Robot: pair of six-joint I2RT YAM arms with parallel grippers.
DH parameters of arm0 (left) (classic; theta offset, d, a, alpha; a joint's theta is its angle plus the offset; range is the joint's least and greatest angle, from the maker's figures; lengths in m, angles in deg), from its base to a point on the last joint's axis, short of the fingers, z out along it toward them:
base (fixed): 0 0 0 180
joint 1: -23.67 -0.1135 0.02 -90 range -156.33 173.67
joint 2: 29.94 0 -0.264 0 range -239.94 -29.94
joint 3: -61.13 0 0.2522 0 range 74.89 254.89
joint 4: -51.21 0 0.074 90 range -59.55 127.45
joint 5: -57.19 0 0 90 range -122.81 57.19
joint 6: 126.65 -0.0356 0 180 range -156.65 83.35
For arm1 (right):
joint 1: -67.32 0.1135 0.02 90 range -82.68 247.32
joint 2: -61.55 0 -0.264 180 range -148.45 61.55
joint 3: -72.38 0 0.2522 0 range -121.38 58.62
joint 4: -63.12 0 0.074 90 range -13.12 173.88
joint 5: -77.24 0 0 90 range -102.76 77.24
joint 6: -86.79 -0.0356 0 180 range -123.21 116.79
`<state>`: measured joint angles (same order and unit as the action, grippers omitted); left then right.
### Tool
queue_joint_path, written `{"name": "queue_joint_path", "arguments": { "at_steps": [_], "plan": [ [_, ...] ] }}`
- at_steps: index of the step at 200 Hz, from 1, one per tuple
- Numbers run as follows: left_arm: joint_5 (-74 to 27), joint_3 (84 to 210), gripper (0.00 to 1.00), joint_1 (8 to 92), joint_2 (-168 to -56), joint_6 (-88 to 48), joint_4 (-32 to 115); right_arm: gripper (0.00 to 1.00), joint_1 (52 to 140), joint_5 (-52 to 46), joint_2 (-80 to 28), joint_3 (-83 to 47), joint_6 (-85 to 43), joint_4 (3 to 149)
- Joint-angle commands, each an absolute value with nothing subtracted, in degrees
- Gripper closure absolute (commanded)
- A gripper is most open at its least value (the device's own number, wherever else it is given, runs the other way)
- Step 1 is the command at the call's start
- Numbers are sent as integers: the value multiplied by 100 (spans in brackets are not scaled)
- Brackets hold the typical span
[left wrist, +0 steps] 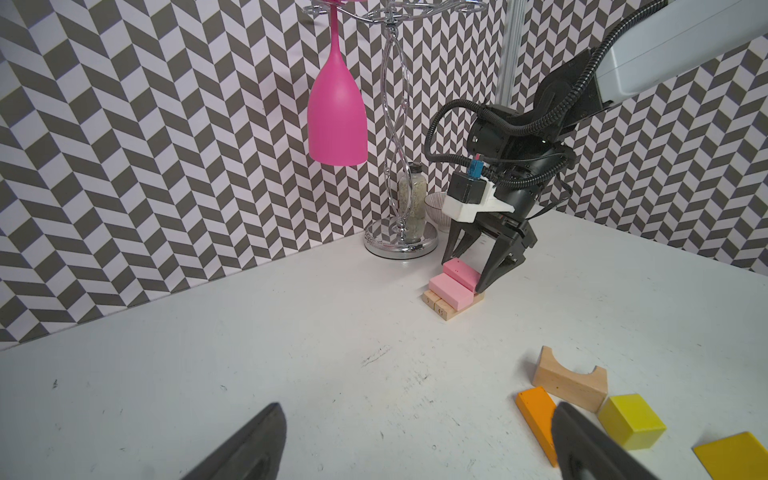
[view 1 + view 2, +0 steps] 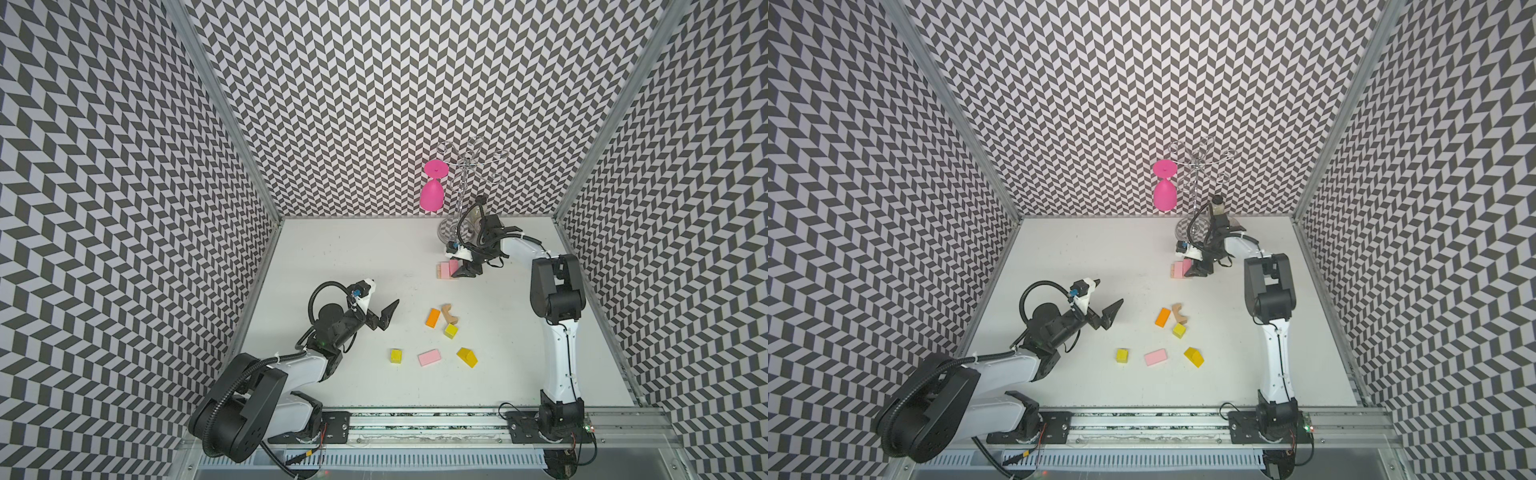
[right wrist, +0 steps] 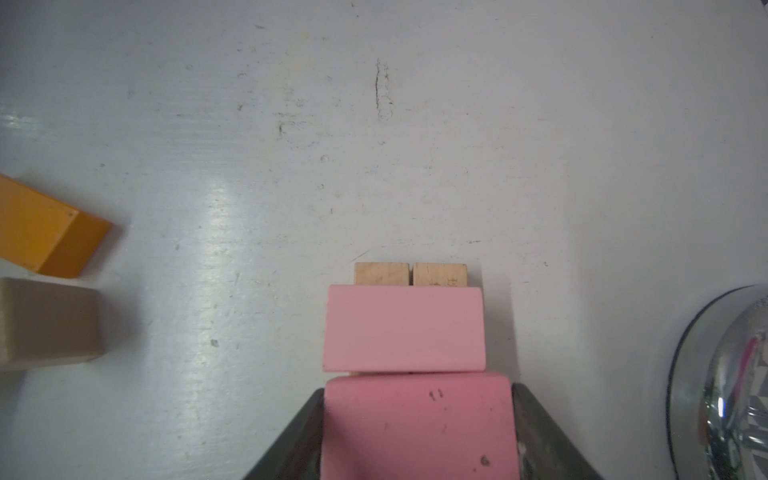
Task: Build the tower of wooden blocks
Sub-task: 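Lower the held pink block onto the wood blocks beside the first pink block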
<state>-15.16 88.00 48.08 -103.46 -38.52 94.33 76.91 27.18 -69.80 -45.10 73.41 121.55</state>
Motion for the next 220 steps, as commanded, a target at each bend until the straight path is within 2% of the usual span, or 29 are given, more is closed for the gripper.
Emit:
{"name": "queue_joint_path", "arguments": {
  "at_steps": [1, 22, 53, 69, 125, 154, 176, 181, 184, 187, 190, 192, 220],
  "plan": [
    [-1558, 8948, 0, 4854, -10377, -3911, 9405, 71, 7725, 2924, -7081, -4632, 7257, 12065],
    [-1556, 8948, 0, 4861, -10378, -3919, 9404, 67, 7725, 2920, -7107, -4623, 7272, 12096],
    [-1565, 8955, 0, 4863, -10383, -3915, 9396, 66, 7742, 2942, -7142, -4623, 7316, 12153],
    [-1560, 8957, 0, 4859, -10394, -3920, 9396, 59, 7751, 2942, -7156, -4623, 7300, 12171],
    [-1572, 8970, 0, 4876, -10399, -3940, 9378, 56, 7769, 2891, -7185, -4632, 7286, 12219],
    [-1574, 8970, 0, 4887, -10395, -3952, 9375, 47, 7770, 2862, -7191, -4632, 7282, 12241],
    [-1585, 8975, 0, 4898, -10405, -3952, 9370, 45, 7769, 2838, -7196, -4641, 7271, 12241],
    [-1585, 8975, 0, 4898, -10406, -3957, 9365, 41, 7769, 2828, -7192, -4640, 7261, 12233],
    [-1585, 8975, 0, 4898, -10406, -3954, 9369, 35, 7769, 2821, -7195, -4647, 7248, 12230],
    [-1584, 8975, 0, 4897, -10408, -3963, 9365, 25, 7769, 2807, -7196, -4649, 7247, 12232],
    [-1583, 8975, 0, 4894, -10412, -3963, 9361, 8, 7769, 2803, -7195, -4656, 7254, 12232],
    [-1580, 8976, 0, 4895, -10410, -3964, 9361, 2, 7769, 2800, -7194, -4658, 7251, 12232],
    [-1586, 8975, 0, 4907, -10410, -3960, 9356, 0, 7769, 2782, -7187, -4697, 7267, 12258]
  ]
}}
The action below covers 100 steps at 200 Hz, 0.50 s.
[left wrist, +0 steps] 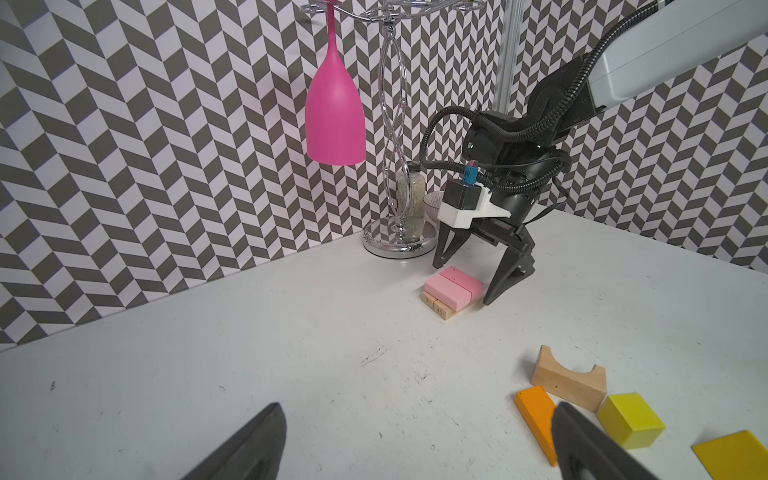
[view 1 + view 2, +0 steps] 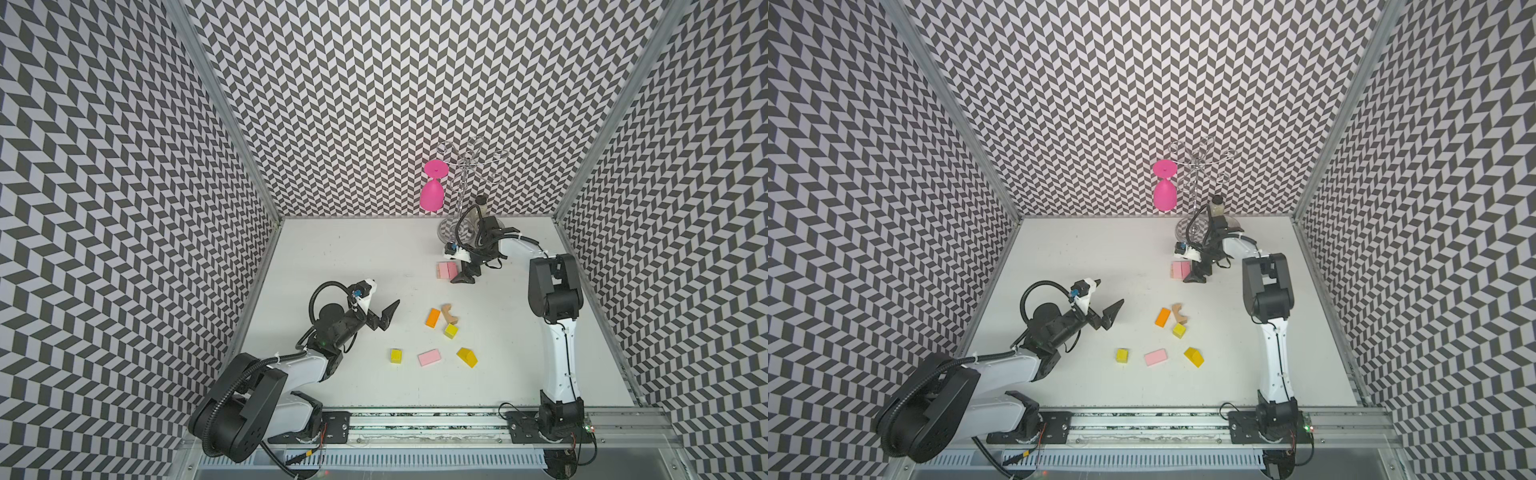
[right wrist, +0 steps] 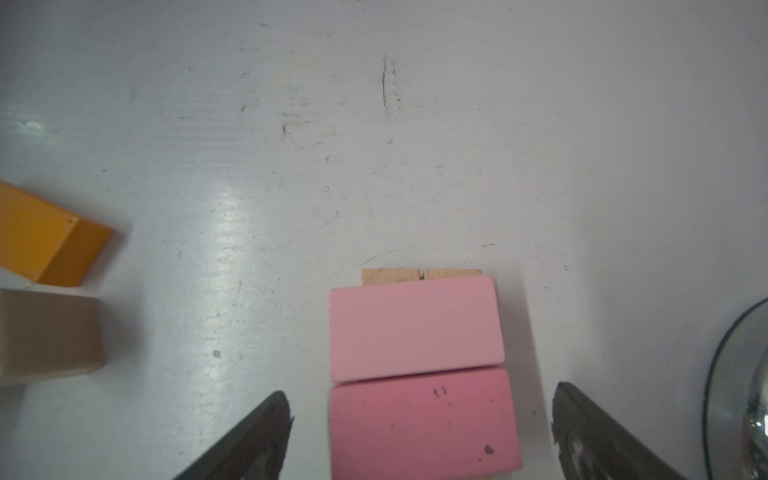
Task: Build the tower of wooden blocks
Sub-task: 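Lower the held pink block onto the wood blocks beside the first pink block, then open the right gripper and raise it while the left gripper lifts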
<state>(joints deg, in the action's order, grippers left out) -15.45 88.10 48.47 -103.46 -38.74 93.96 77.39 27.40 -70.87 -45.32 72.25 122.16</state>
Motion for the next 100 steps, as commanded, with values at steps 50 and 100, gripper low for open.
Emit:
{"name": "queue_joint_path", "arguments": {
  "at_steps": [50, 100],
  "plan": [
    [-1662, 8992, 0, 4907, -10414, -3943, 9342, 0, 7767, 3163, -6720, -4742, 7177, 12092],
    [-2945, 9159, 0, 4904, -10452, -3549, 9147, 0, 7785, 2653, -4671, -2778, 2328, 7820]
  ]
}}
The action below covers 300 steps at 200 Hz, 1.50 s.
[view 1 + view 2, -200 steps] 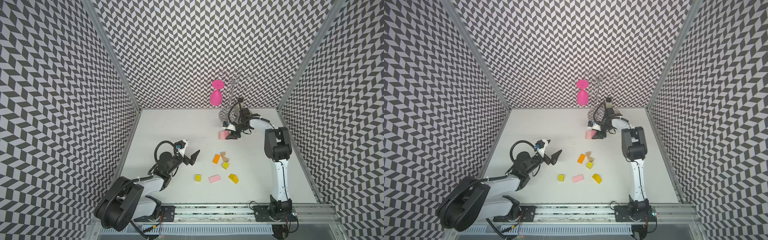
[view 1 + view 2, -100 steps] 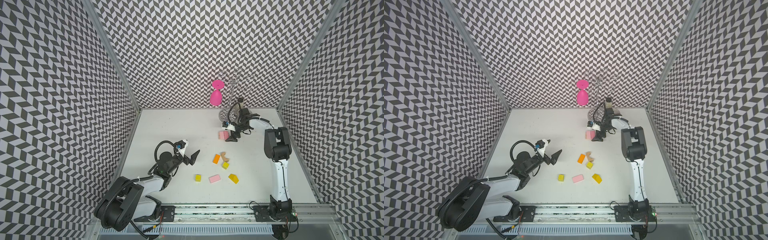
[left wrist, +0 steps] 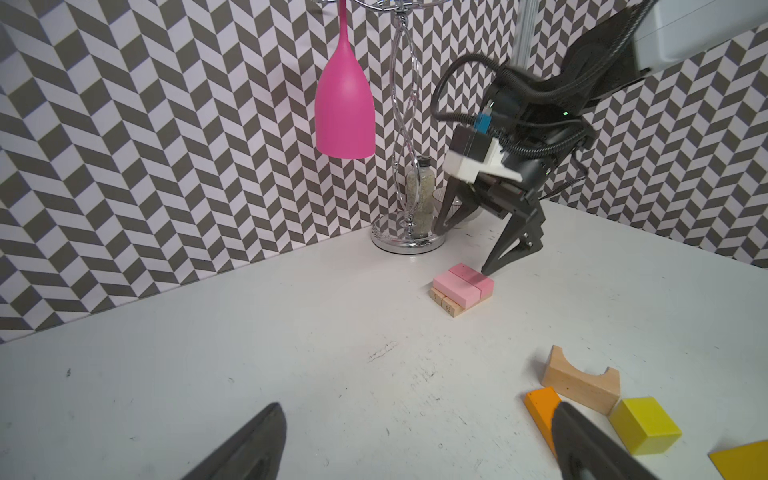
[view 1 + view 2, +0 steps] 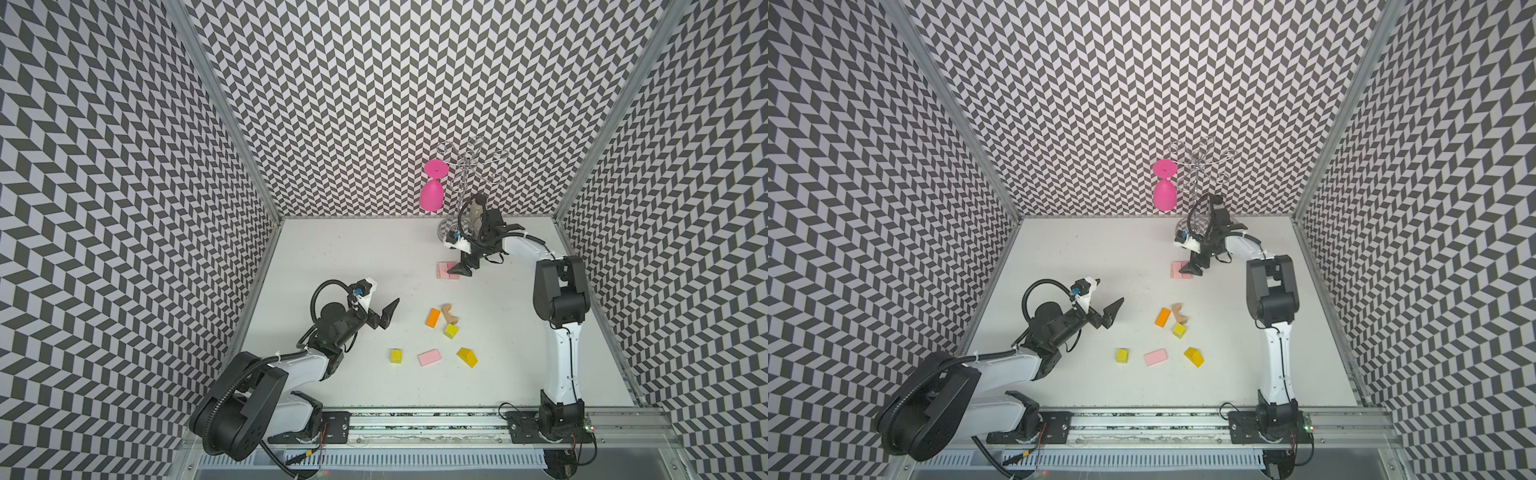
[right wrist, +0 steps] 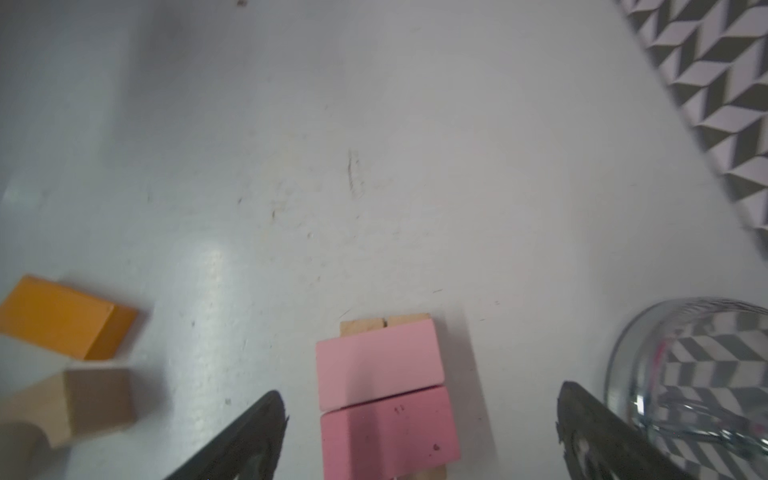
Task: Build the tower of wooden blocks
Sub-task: 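Open the right gripper and raise it while the left gripper lifts, then bring both grippers down to the stack from opposite sides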
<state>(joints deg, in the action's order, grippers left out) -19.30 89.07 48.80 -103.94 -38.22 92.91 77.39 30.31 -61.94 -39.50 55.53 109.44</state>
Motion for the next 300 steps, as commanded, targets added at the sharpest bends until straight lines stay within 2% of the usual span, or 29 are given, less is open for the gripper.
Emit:
{"name": "queue_joint_path", "arguments": {
  "at_steps": [1, 23, 40, 56, 71, 82, 104, 115, 136, 159, 183, 196, 221, 236, 250, 263, 286, 300],
  "plan": [
    [-3017, 9172, 0, 4905, -10458, -3519, 9131, 0, 7786, 2622, -4598, -2672, 2199, 7653],
    [-4101, 9375, 0, 4891, -10501, -3112, 8842, 0, 7826, 1329, -3014, -52, -163, 4052],
    [-4388, 9432, 0, 4908, -10394, -2931, 8728, 0, 7948, -422, -2265, 1453, -1854, 2167],
    [-4888, 9767, 0, 4912, -10167, -2194, 8002, 0, 7954, -1378, -1904, 1798, -3182, 2671],
    [-5409, 10294, 0, 4929, -9894, -1163, 6655, 0, 7954, -1381, -1866, 1645, -3662, 3811],
    [-5480, 10424, 0, 4929, -9694, -949, 6261, 0, 7954, -1334, -1969, 1561, -3983, 4308],
    [-5598, 10235, 0, 4933, -9205, -801, 6287, 0, 7928, -1443, -2240, 1618, -4920, 4330],
    [-5700, 10135, 0, 4932, -8963, -858, 6304, 0, 7934, -1399, -2312, 1771, -5181, 3865],
    [-5853, 10056, 0, 4884, -8714, -712, 6083, 0, 7884, -1103, -2479, 1916, -4656, 2977],
    [-5108, 10117, 0, 4866, -8663, -681, 6362, 0, 7884, -1124, -2653, 1769, -4089, 2947],
    [-4969, 10769, 0, 4901, -9156, -379, 6181, 0, 7879, -1375, -2732, 1172, -3472, 4725],
    [-5021, 11386, 0, 4893, -9681, -443, 5787, 0, 7892, -1690, -2909, 1143, -3408, 5181],
    [-5125, 12483, 0, 4950, -10842, -712, 4853, 7, 7892, -1860, -3255, 1328, -3281, 5267],
    [-4954, 12720, 0, 5064, -11466, -995, 4730, 20, 7901, -1651, -3463, 1273, -3104, 5315],
    [-4862, 12834, 4, 5262, -12023, -1216, 4870, 24, 7927, -1603, -3663, 1220, -2955, 5290],
    [-4590, 13269, 11, 5438, -12645, -1379, 4654, 35, 7964, -1284, -3821, 1047, -2771, 5428],
    [-4432, 14350, 25, 5706, -13838, -1675, 4060, 35, 8179, -1367, -3989, 1016, -2642, 5289],
    [-4372, 14853, 26, 5835, -14385, -1731, 3917, 35, 8218, -1443, -4238, 877, -2678, 5365]
  ]
}}
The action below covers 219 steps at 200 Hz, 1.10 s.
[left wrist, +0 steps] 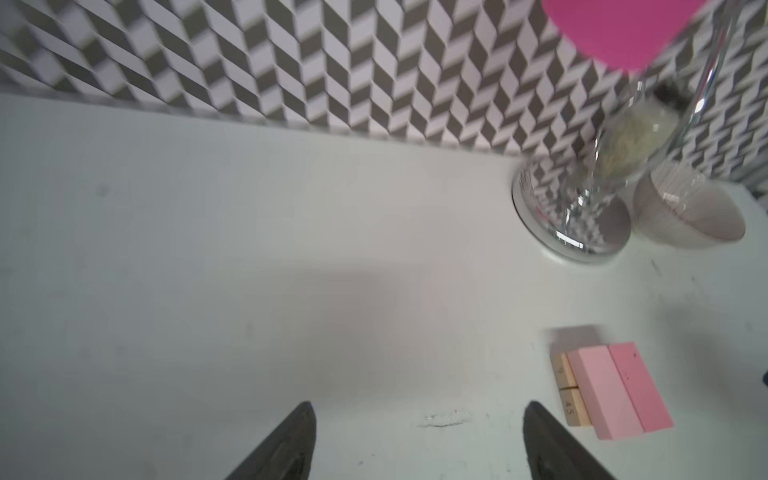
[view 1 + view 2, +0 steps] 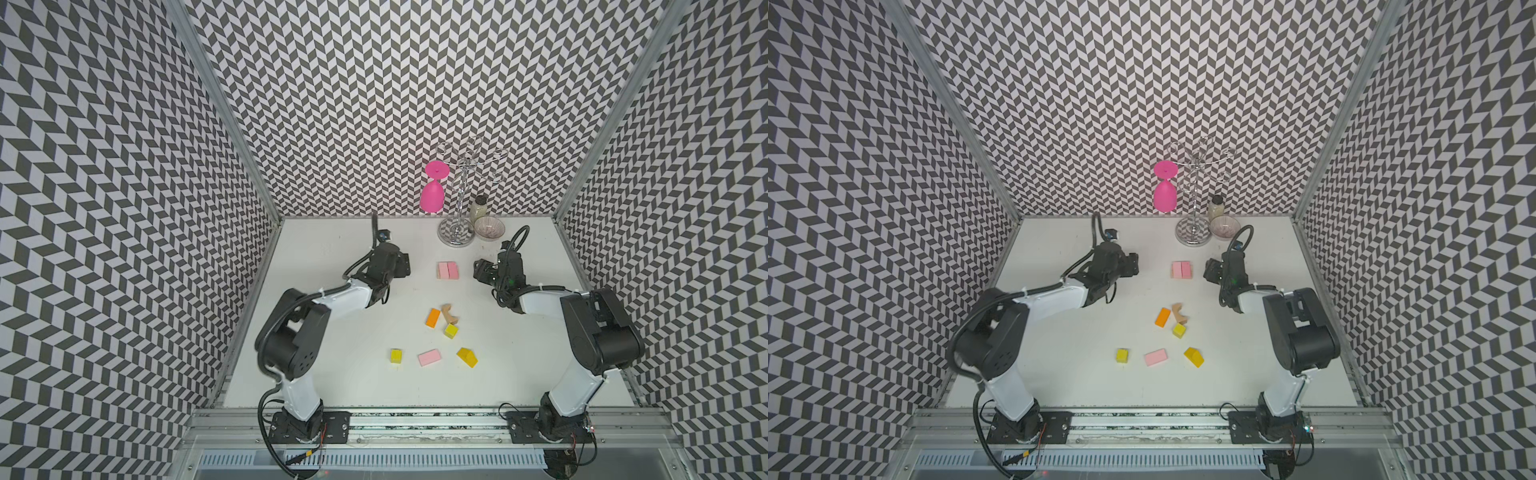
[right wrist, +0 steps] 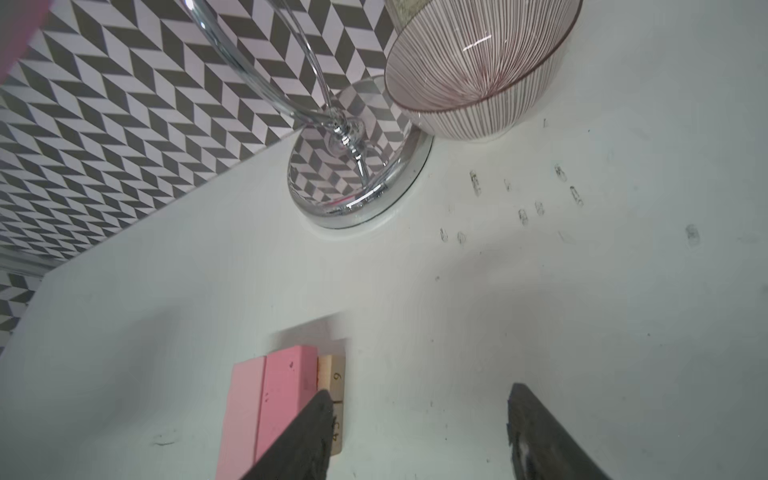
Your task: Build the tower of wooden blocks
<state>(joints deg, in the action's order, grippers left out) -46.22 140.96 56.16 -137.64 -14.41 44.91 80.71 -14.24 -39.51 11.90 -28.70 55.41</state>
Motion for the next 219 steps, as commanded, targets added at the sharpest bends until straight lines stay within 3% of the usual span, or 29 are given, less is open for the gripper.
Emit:
{"name": "queue_joint_path", "arguments": {
  "at_steps": [1, 30, 219],
  "plan": [
    [-4371, 14884, 26, 5846, -14420, -1731, 3914, 35, 8218, -1452, -4258, 861, -2690, 5375],
    [-4355, 15331, 26, 5900, -14931, -1712, 3788, 37, 8226, -1436, -4553, 579, -2745, 5582],
    [-3694, 16033, 25, 6076, -15650, -1758, 3705, 39, 8542, -1891, -5179, -193, -2661, 6390]
  ]
}}
